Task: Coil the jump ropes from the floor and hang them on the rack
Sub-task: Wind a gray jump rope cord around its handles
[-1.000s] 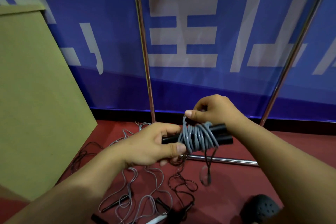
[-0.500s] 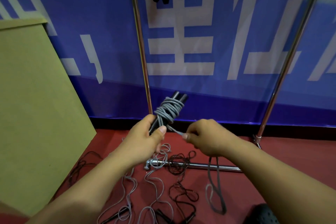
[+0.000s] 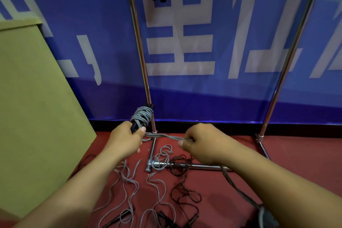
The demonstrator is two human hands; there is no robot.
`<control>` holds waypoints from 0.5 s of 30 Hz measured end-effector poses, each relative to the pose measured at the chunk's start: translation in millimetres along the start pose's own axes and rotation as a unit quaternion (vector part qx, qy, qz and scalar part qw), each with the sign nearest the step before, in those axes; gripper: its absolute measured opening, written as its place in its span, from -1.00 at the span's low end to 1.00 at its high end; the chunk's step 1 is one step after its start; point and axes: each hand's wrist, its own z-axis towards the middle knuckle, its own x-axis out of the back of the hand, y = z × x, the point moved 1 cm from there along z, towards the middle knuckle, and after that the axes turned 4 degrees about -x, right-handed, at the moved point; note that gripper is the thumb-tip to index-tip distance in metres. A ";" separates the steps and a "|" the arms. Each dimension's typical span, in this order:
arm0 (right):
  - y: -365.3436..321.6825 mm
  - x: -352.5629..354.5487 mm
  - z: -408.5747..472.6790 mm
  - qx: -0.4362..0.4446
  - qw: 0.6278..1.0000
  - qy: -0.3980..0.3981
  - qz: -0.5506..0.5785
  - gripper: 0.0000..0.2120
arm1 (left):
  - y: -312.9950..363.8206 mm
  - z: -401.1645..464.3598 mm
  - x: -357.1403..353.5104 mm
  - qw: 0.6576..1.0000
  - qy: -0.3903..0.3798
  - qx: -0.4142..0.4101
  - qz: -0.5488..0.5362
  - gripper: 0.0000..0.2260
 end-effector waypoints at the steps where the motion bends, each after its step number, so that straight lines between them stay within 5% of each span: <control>1: 1.4 2.3 0.4 -0.007 1.000 0.026 0.005 -0.71 | 0.3 -0.9 -1.3 0.999 -0.017 0.006 -0.026 -0.77; 11: 9.2 18.0 -0.1 -0.025 0.980 0.198 0.023 -0.68 | -2.8 -4.2 -1.5 0.944 -0.212 0.083 -0.240 -0.85; 15: 9.9 22.4 -2.2 0.006 0.978 0.201 0.056 -0.71 | -10.0 0.4 -0.9 0.930 -0.206 0.107 -0.285 -0.80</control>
